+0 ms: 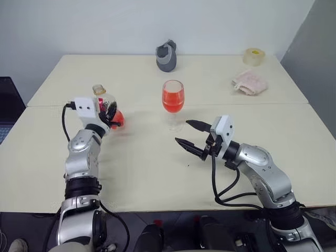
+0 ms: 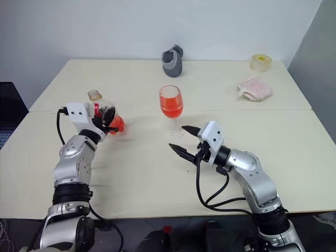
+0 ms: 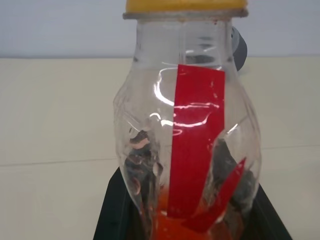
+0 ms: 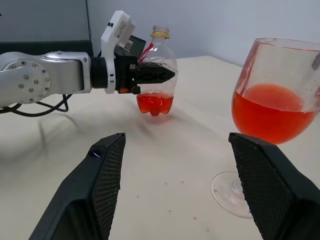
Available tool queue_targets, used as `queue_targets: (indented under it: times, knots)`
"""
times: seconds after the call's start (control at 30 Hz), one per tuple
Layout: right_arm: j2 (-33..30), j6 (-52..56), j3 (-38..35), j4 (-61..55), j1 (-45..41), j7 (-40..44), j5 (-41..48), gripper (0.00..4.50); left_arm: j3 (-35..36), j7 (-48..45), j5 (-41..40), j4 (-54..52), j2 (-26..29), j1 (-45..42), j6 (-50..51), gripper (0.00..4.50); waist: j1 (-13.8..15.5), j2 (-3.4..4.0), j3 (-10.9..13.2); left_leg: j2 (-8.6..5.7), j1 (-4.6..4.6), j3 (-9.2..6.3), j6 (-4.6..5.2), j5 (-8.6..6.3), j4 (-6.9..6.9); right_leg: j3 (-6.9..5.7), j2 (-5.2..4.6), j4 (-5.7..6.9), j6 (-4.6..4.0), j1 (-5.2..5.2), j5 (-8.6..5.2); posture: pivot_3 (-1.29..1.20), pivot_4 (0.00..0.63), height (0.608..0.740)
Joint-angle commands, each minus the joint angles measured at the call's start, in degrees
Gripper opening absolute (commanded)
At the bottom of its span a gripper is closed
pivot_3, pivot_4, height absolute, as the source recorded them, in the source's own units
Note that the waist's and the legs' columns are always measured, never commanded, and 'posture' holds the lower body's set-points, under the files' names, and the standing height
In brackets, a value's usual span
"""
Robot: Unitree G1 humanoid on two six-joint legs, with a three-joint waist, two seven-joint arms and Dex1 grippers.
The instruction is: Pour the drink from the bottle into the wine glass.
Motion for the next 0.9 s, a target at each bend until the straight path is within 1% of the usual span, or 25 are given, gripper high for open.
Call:
queue_targets:
  times: [0.03, 0.2, 0.27, 0.3, 0.4, 0.57, 0.6, 0.73, 0.9]
  knots:
    - [0.8, -1.5, -0.7, -1.1, -0.8, -0.7, 0.2, 3.55, 1.6, 0.1, -0.9, 1.8, 0.4, 0.2, -4.7, 0.95, 0.1, -0.01, 0.0, 0.00, 0.00, 0.01, 0.00, 0.00, 0.00, 0.00, 0.00, 0.00, 0.00, 0.00, 0.00, 0.00, 0.150, 0.740]
    - [1.3, -1.4, -1.5, -0.2, -1.3, -1.5, 0.2, 3.55, 0.8, -0.5, -0.1, 5.3, 1.1, 1.1, -8.1, 0.95, 0.1, -0.02, 0.0, -0.01, 0.02, 0.05, 0.00, 0.00, 0.00, 0.00, 0.00, 0.00, 0.00, 0.00, 0.00, 0.00, 0.150, 0.740]
    - [1.6, -1.1, -1.7, -0.1, -1.6, -1.7, 0.4, 3.55, 0.5, -0.6, 0.0, 5.9, 1.3, 1.2, -8.8, 1.63, 0.1, -0.02, 0.0, -0.01, 0.04, 0.06, 0.00, 0.00, -0.01, 0.01, 0.00, 0.00, 0.00, 0.01, 0.00, 0.00, 0.150, 0.740]
    - [1.8, -1.0, -1.7, 0.0, -1.7, -1.8, 0.5, 3.55, 0.5, -0.6, 0.0, 6.2, 1.4, 1.2, -9.1, 1.83, 0.1, -0.02, 0.0, 0.00, 0.04, 0.06, 0.00, 0.00, -0.01, 0.01, 0.00, 0.01, 0.00, 0.01, 0.00, 0.00, 0.150, 0.740]
    - [2.0, -1.0, -1.6, 0.0, -1.9, -2.0, 0.4, 3.55, 0.3, -0.9, -0.4, 6.8, 1.6, 0.9, -9.0, 2.80, 0.1, -0.02, 0.0, 0.00, 0.06, 0.06, 0.01, 0.00, -0.03, 0.01, 0.01, 0.01, 0.00, 0.01, 0.00, 0.00, 0.150, 0.740]
    - [1.6, -0.9, -1.7, -0.5, -1.2, -1.9, 0.4, 3.55, 0.1, -1.3, -1.1, 3.5, 1.8, 2.4, -6.4, 4.36, 0.1, -0.02, 0.0, -0.01, 0.06, 0.07, 0.01, 0.00, -0.03, 0.01, 0.01, 0.00, 0.00, 0.02, 0.00, 0.00, 0.150, 0.740]
    - [1.4, -0.9, -1.7, -0.7, -1.0, -1.8, 0.4, 3.55, 0.2, -1.4, -1.3, 2.5, 1.9, 3.0, -5.6, 4.43, 0.1, -0.02, 0.0, 0.00, 0.06, 0.06, 0.01, 0.00, -0.03, 0.01, 0.02, 0.01, 0.00, 0.02, 0.00, 0.00, 0.150, 0.740]
    - [0.7, -0.6, -1.9, -1.2, 0.2, -2.0, 0.3, 3.55, 0.5, -1.6, -2.7, -3.6, 2.0, 6.3, -1.3, 4.43, 0.1, -0.02, 0.0, 0.01, 0.07, 0.06, 0.01, -0.01, -0.04, 0.02, 0.01, 0.00, 0.00, 0.02, 0.00, 0.00, 0.150, 0.740]
    - [-0.2, 0.5, -2.6, -3.5, 3.1, -3.0, 0.6, 3.55, 1.2, -0.9, -5.8, -16.2, 2.5, 12.9, 7.6, 4.43, 0.1, -0.02, 0.0, 0.05, 0.06, 0.04, 0.01, -0.01, -0.05, 0.02, -0.01, -0.02, 0.00, 0.03, 0.00, 0.00, 0.150, 0.740]
